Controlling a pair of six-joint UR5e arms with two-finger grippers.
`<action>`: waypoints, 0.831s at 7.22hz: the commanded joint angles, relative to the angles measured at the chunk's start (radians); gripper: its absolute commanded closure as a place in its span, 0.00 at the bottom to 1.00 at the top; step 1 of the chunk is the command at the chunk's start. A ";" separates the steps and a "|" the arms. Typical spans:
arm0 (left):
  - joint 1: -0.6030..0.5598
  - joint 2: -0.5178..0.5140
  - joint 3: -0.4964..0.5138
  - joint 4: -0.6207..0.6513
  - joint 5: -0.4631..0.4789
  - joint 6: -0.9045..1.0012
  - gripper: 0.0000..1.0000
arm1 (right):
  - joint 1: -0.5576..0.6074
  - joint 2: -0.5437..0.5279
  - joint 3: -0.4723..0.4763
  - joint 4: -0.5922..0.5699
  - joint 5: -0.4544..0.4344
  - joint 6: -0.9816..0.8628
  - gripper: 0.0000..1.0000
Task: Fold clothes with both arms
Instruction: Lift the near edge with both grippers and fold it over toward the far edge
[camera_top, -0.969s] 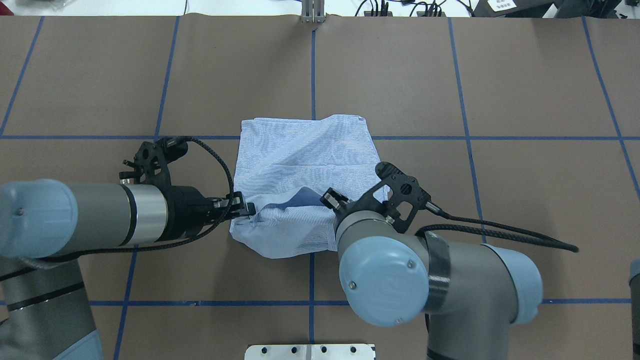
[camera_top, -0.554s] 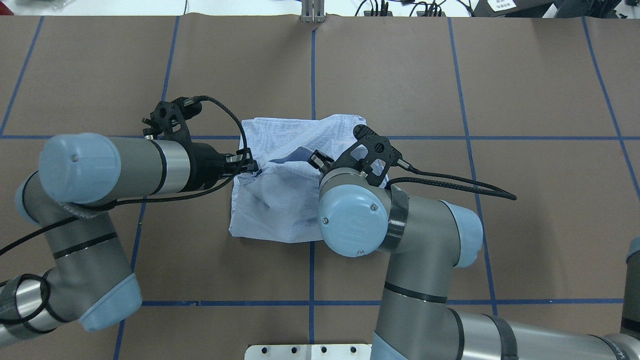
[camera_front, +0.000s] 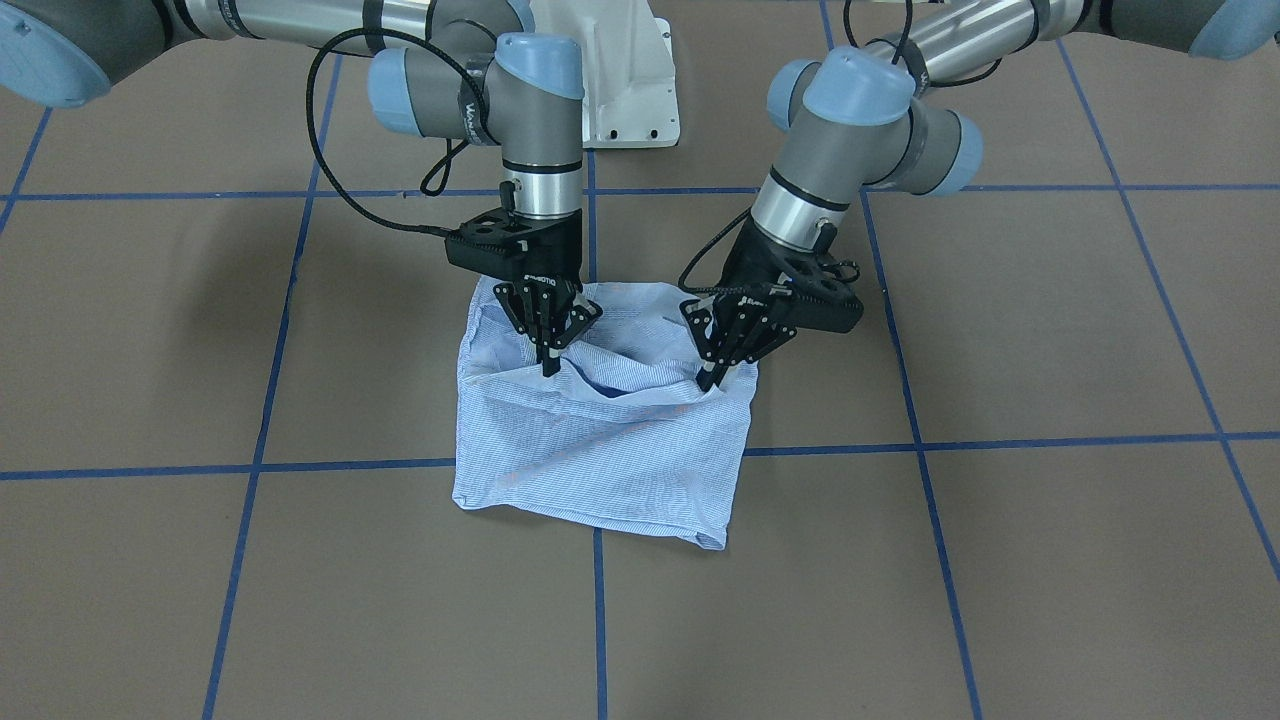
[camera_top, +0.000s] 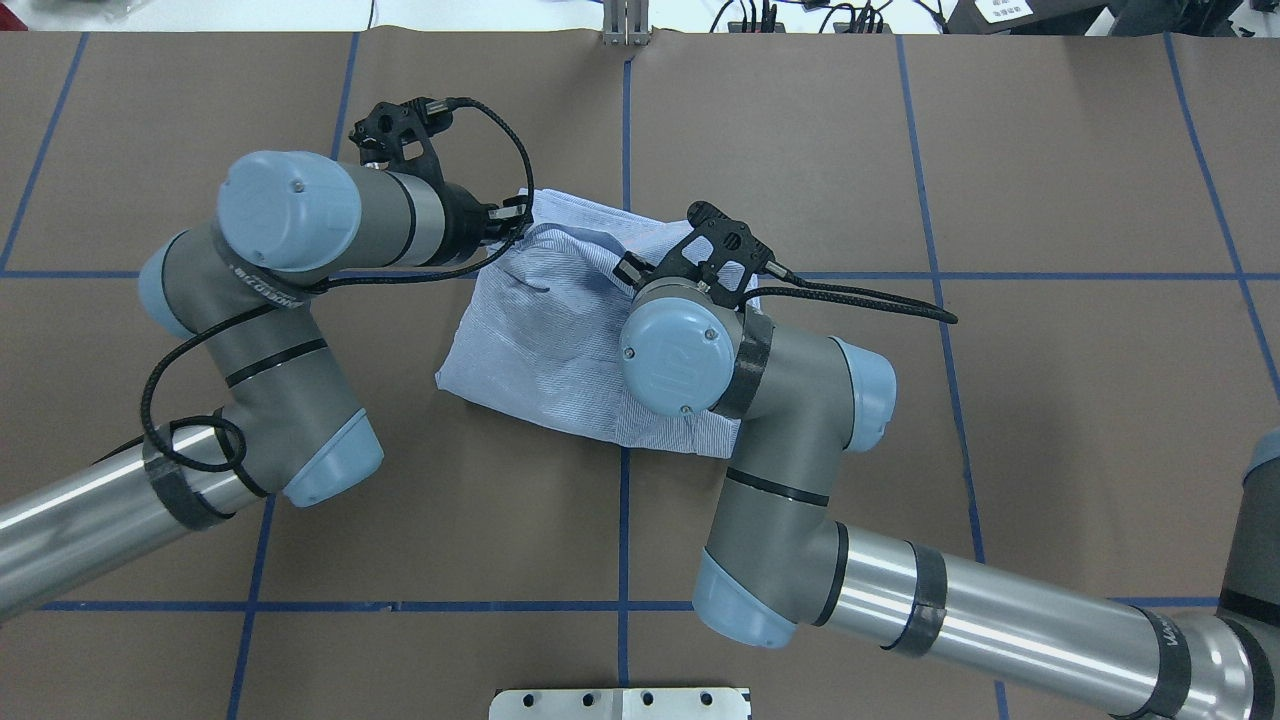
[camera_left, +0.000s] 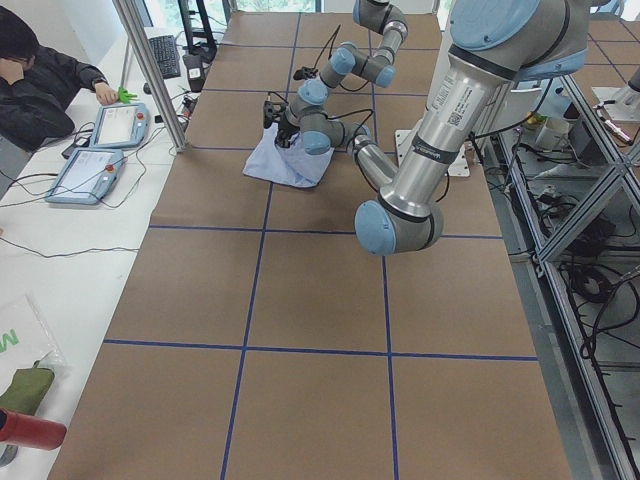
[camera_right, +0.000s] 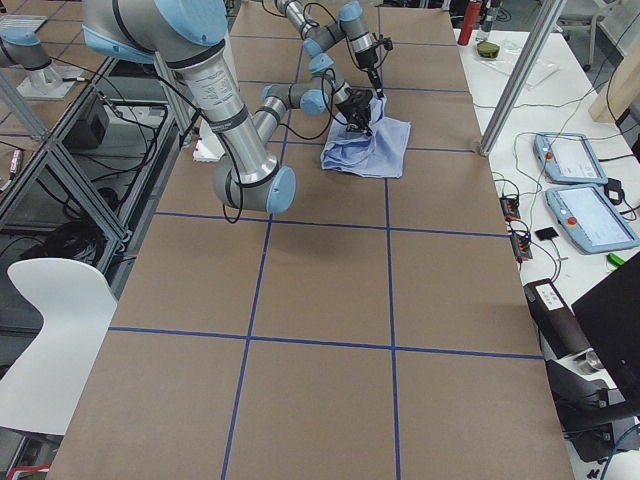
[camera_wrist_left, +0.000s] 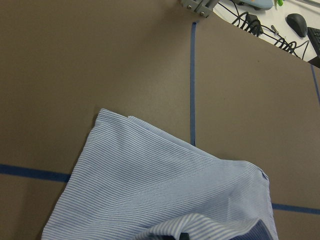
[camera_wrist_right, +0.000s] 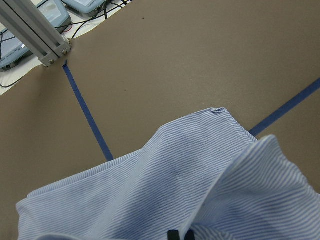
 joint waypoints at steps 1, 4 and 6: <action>-0.007 -0.062 0.126 -0.004 0.033 0.052 1.00 | 0.028 0.042 -0.122 0.078 0.030 -0.031 1.00; -0.011 -0.175 0.272 -0.011 0.033 0.066 1.00 | 0.071 0.056 -0.155 0.092 0.095 -0.115 1.00; -0.060 -0.175 0.288 -0.012 0.026 0.205 0.59 | 0.144 0.067 -0.155 0.091 0.225 -0.210 0.00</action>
